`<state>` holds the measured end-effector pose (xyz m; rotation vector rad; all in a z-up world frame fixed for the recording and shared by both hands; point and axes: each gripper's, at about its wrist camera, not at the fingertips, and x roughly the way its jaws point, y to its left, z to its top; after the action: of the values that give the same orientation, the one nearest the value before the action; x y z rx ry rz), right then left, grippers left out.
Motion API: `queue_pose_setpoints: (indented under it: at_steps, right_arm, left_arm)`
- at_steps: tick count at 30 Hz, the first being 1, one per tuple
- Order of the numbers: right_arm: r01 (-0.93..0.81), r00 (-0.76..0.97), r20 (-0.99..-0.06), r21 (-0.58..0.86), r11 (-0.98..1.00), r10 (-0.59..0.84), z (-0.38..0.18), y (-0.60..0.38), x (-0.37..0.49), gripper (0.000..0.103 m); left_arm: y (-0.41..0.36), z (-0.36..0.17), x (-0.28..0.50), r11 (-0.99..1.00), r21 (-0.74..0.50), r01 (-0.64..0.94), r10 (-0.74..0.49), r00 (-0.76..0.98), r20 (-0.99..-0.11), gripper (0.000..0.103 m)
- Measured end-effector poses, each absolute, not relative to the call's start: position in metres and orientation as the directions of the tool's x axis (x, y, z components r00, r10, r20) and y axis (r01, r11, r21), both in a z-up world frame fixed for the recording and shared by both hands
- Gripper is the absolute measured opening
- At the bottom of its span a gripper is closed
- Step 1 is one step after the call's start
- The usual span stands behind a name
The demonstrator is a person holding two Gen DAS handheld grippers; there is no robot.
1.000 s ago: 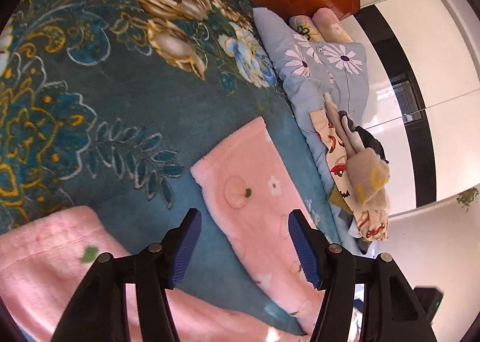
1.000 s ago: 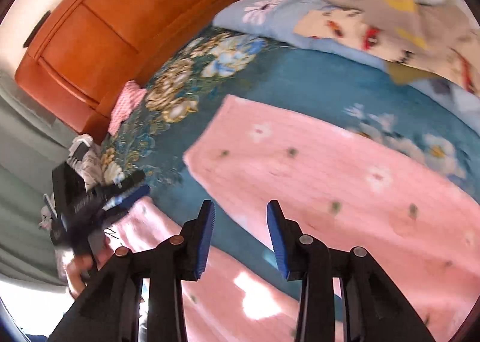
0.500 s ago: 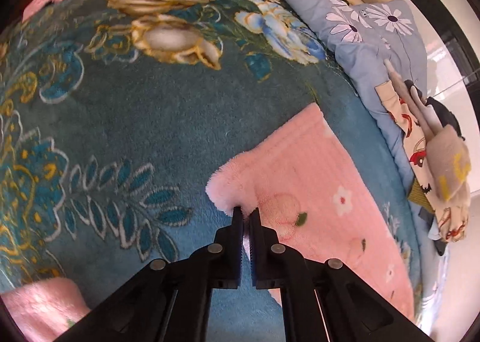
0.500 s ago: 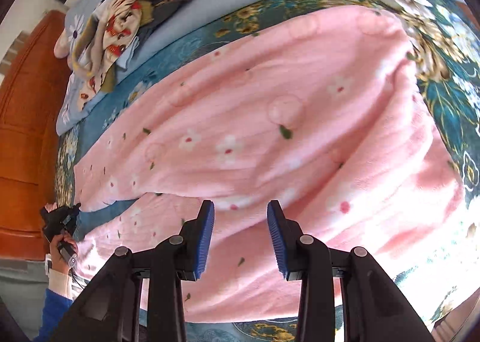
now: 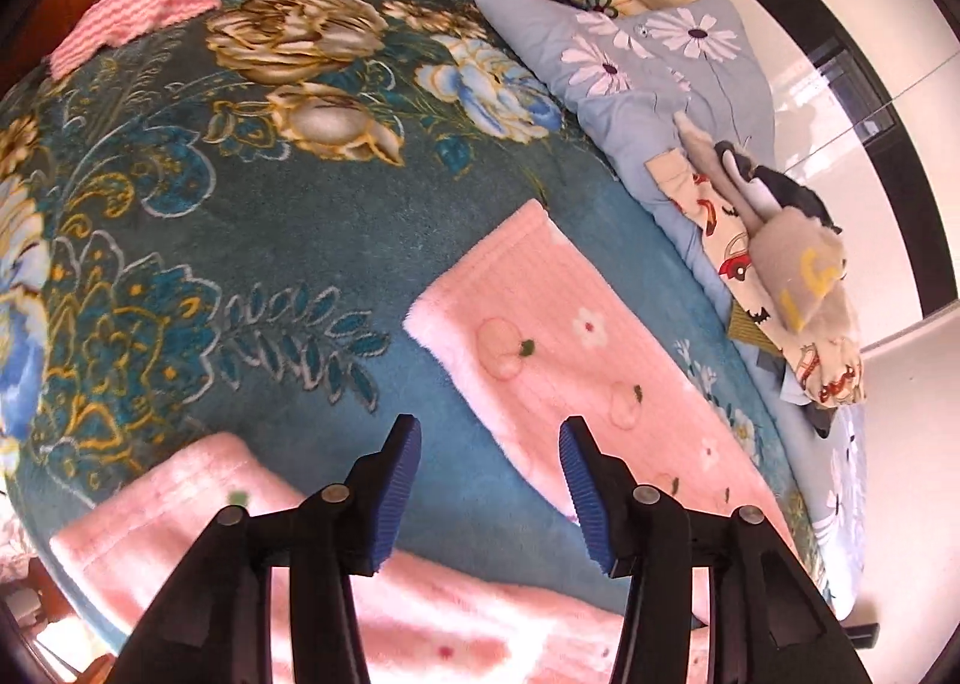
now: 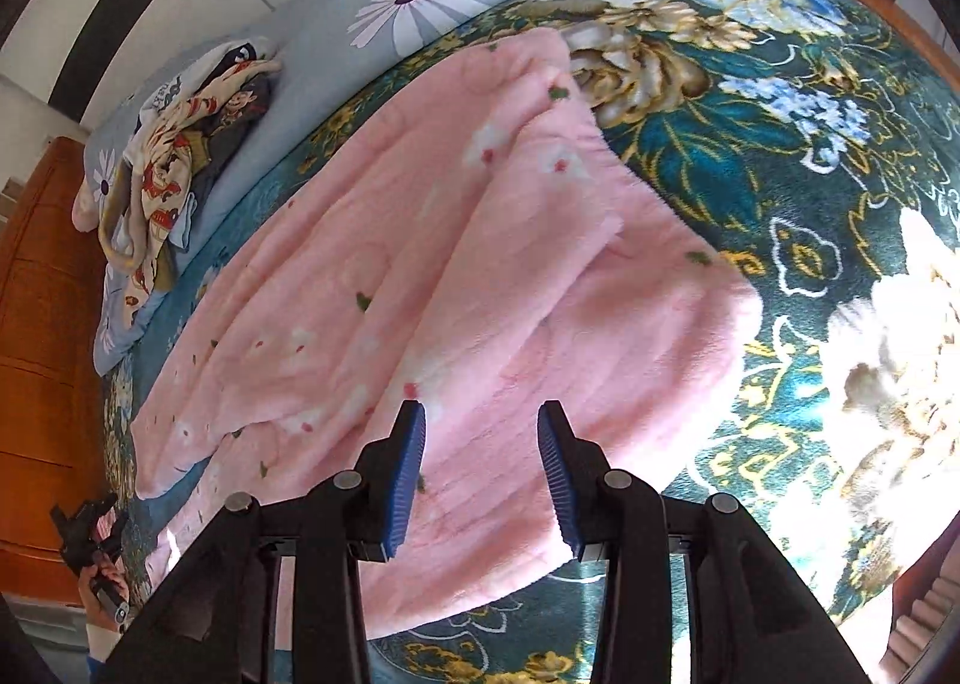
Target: Fold clothes
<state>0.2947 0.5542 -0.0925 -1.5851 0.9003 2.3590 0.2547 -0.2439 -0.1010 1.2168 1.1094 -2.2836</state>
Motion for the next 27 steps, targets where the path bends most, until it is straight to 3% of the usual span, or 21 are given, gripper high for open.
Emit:
queue_pose_setpoints:
  at_steps: [4,8,12,15,25,27]
  right_arm:
    - [-0.574,-0.461,-0.877,0.414,-0.707,-0.139,-0.106,0.600,0.334,0.047]
    - [-0.652,-0.539,-0.811,0.573,-0.497,-0.228,-0.137,0.626,0.361,0.050]
    - [-0.654,-0.611,-0.752,0.655,-0.379,-0.247,-0.148,0.627,0.370,0.053]
    - [-0.650,-0.627,-0.738,0.673,-0.354,-0.252,-0.151,0.626,0.370,0.064]
    - [-0.670,-0.609,-0.743,0.669,-0.321,-0.278,-0.169,0.622,0.358,0.064]
    - [-0.670,-0.608,-0.739,0.674,-0.311,-0.289,-0.171,0.617,0.354,0.064]
  left_arm:
    - [-0.249,-0.098,0.311,-0.614,-0.449,0.649,0.002,-0.568,-0.823,0.055]
    - [-0.260,-0.104,0.357,-0.551,-0.452,0.701,-0.020,-0.553,-0.833,0.055]
    - [-0.270,-0.121,0.393,-0.480,-0.429,0.765,-0.051,-0.513,-0.857,0.063]
    - [-0.272,-0.141,0.408,-0.452,-0.412,0.791,-0.037,-0.478,-0.877,0.063]
    - [-0.280,-0.178,0.411,-0.366,-0.472,0.802,-0.002,-0.508,-0.861,0.060]
    - [-0.280,-0.178,0.410,-0.365,-0.471,0.803,-0.003,-0.508,-0.862,0.054]
